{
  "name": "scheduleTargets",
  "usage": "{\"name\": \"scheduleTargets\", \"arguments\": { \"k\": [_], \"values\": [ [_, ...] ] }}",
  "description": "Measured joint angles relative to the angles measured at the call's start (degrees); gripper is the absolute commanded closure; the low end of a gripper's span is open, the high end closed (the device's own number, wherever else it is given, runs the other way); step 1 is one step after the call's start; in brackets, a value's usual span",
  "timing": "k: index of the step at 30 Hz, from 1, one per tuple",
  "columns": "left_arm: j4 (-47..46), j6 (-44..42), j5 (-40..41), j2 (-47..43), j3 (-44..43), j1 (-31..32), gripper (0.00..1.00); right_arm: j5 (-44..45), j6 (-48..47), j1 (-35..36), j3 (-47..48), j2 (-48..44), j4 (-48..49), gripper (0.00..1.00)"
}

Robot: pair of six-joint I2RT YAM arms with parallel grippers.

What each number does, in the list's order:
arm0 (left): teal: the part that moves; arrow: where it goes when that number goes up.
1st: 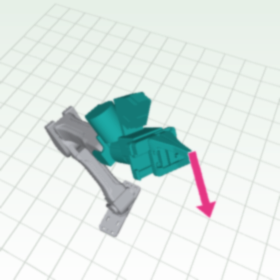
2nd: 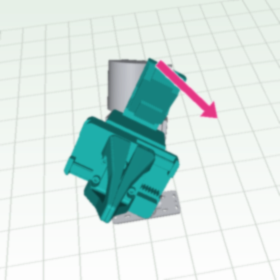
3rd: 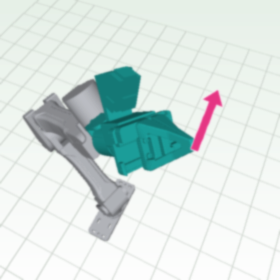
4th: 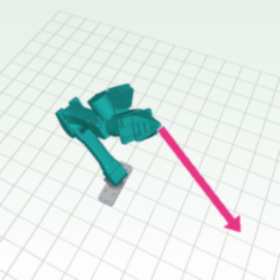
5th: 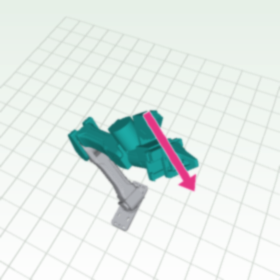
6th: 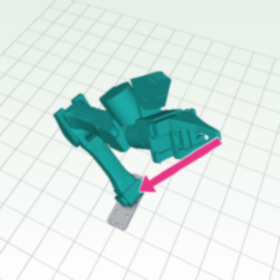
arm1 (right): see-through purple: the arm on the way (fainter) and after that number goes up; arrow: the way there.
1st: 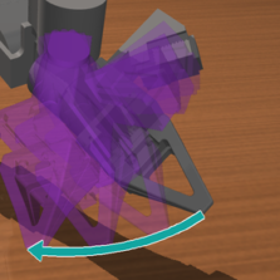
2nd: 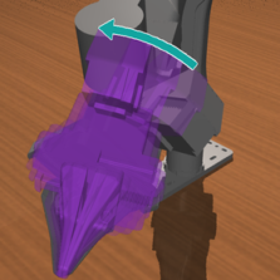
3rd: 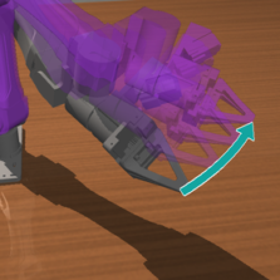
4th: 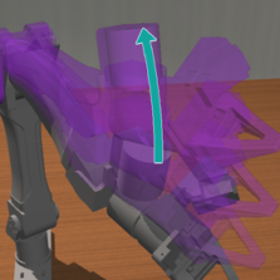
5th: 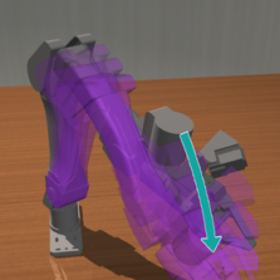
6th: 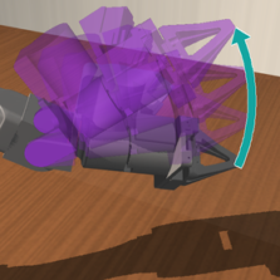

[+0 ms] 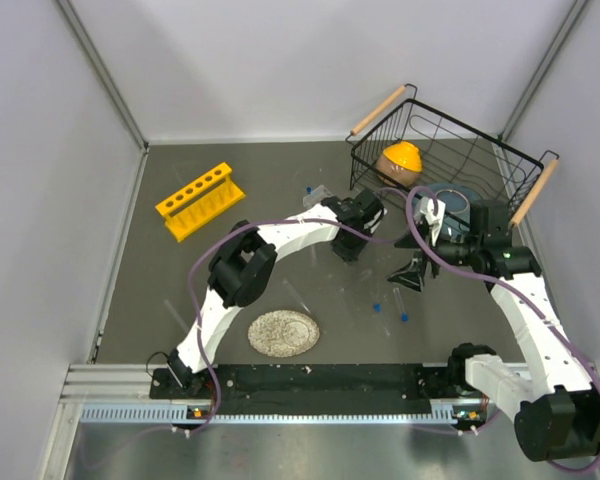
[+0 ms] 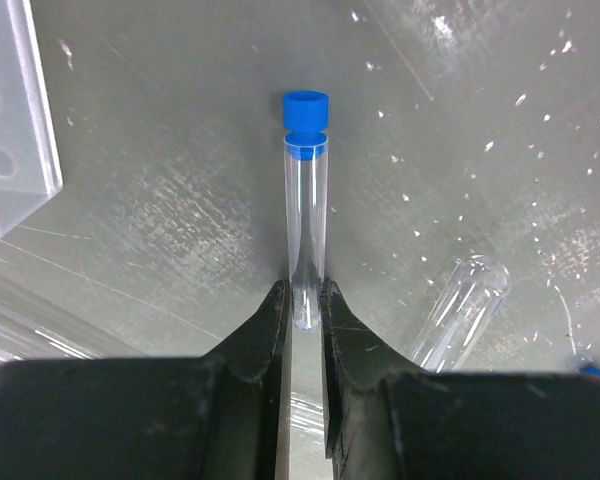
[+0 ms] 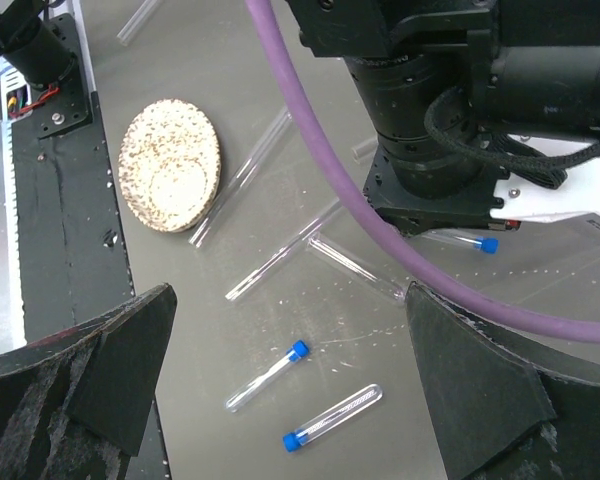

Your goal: Organize the chemistry lab equipment

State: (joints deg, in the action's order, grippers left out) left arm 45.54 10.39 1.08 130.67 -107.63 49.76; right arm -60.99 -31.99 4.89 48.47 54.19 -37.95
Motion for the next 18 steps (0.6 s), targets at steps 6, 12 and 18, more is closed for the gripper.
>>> {"name": "scheduleTargets", "arguments": {
  "k": [6, 12, 18],
  "values": [
    [-5.6, 0.9, -0.1, -5.8, 6.7, 0.1, 0.95, -0.3, 0.0, -0.6, 0.0, 0.6, 0.0, 0.01],
    [-12.7, 3.5, -1.9, -18.1, 19.1, 0.2, 0.96, -0.4, 0.0, -1.4, 0.0, 0.7, 0.1, 0.01],
    [-22.1, 7.2, -5.5, -32.3, 34.9, 0.3, 0.96, -0.9, -0.3, -3.9, 0.0, 0.8, 0.2, 0.01]
  ]
}}
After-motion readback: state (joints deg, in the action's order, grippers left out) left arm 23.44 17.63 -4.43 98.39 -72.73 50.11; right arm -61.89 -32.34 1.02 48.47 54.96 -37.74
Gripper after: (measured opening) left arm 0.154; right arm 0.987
